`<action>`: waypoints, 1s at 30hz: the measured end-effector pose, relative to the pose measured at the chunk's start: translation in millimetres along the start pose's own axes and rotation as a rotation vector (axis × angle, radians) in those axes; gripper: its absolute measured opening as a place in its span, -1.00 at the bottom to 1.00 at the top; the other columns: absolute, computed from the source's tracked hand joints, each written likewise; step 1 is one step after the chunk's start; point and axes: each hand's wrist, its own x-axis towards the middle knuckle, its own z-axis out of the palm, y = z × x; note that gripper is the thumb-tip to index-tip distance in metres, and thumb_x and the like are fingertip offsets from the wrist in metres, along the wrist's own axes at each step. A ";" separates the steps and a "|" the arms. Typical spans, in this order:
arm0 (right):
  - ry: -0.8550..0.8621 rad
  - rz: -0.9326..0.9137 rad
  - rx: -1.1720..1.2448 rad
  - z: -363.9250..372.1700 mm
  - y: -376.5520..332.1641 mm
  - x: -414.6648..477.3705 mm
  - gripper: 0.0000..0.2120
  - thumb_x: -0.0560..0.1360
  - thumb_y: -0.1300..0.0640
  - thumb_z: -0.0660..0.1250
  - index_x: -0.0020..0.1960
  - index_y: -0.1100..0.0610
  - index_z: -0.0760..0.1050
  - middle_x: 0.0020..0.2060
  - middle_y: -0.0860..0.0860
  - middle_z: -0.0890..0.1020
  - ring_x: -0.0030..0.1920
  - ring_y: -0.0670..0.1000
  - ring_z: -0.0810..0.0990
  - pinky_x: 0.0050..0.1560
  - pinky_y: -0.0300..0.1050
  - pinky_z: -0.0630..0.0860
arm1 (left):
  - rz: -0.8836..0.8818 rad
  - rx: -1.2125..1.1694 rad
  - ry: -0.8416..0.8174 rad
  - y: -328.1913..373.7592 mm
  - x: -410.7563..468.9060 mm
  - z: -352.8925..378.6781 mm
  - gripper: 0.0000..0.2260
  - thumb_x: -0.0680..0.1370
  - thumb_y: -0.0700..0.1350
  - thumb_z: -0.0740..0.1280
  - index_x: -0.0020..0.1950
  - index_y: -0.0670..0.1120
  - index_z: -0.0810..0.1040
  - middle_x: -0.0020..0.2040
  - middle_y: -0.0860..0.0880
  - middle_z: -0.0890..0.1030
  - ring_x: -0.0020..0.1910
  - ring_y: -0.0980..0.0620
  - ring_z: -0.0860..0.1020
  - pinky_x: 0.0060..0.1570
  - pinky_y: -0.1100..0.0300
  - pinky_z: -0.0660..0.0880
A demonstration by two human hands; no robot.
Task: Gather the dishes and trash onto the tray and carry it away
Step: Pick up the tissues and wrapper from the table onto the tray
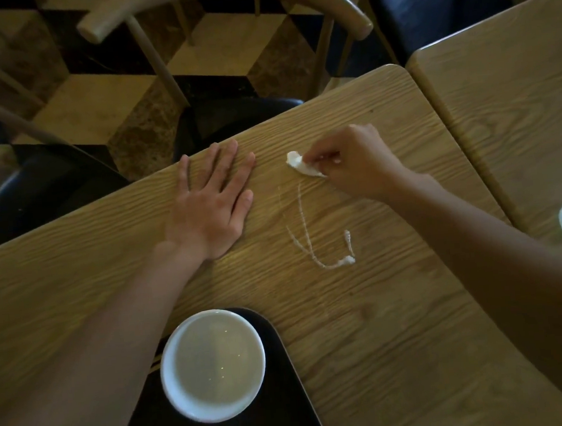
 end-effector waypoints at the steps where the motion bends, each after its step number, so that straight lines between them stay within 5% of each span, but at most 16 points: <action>1: -0.032 -0.053 -0.016 3.2 -6.0 -0.1 -0.82 0.51 0.22 0.41 0.06 0.08 0.72 0.00 -0.03 0.73 0.01 -0.07 0.67 0.09 -0.11 0.58 | 0.001 -0.004 0.003 -0.2 0.0 0.1 -0.47 0.66 0.18 -0.15 0.64 0.12 -0.10 0.66 0.02 -0.10 0.62 -0.02 -0.16 0.52 -0.27 -0.12; 6: -0.288 -0.261 0.005 17.2 -19.3 -39.3 -0.86 0.51 0.25 0.41 0.00 0.10 0.72 -0.08 -0.05 0.74 -0.11 -0.14 0.69 -0.09 -0.20 0.64 | 0.016 -0.008 0.025 -1.7 -0.4 -1.2 -0.47 0.67 0.17 -0.12 0.64 0.10 -0.03 0.66 0.01 -0.05 0.63 -0.02 -0.12 0.51 -0.28 -0.10; 10: -0.526 -0.264 -0.001 9.7 -21.6 -73.3 -0.80 0.50 0.30 0.40 0.03 0.08 0.72 -0.01 -0.05 0.74 0.00 -0.15 0.69 0.03 -0.23 0.61 | 0.017 -0.018 0.018 -1.5 -0.2 -0.7 -0.47 0.67 0.16 -0.10 0.64 0.10 -0.03 0.66 0.00 -0.05 0.63 -0.02 -0.13 0.52 -0.28 -0.13; 18: -0.070 -0.047 0.030 -8.4 -5.5 14.8 -0.80 0.51 0.24 0.42 0.08 0.06 0.71 -0.01 -0.05 0.72 -0.01 -0.11 0.66 0.09 -0.07 0.63 | 0.014 -0.008 0.022 -2.1 -0.2 2.2 -0.47 0.67 0.16 -0.10 0.64 0.12 -0.06 0.66 0.01 -0.08 0.63 -0.02 -0.14 0.52 -0.27 -0.13; 23: -0.210 -0.234 -0.099 13.4 -25.5 24.4 -0.82 0.51 0.23 0.41 0.05 0.05 0.71 0.01 -0.06 0.71 0.01 -0.09 0.65 0.10 -0.12 0.57 | 0.016 -0.019 0.046 -3.3 -0.6 3.3 -0.47 0.68 0.12 -0.07 0.64 0.04 -0.05 0.66 0.02 -0.04 0.63 0.00 -0.10 0.53 -0.25 -0.12; 30: -0.567 -0.455 -0.005 8.8 -22.9 -69.8 -0.68 0.45 0.45 0.38 0.03 0.11 0.71 0.01 -0.03 0.73 0.07 -0.13 0.66 0.14 -0.32 0.54 | 0.010 -0.041 0.045 -1.8 -0.2 -0.4 -0.46 0.67 0.11 -0.05 0.64 0.02 0.00 0.66 0.02 -0.01 0.63 0.01 -0.09 0.52 -0.26 -0.10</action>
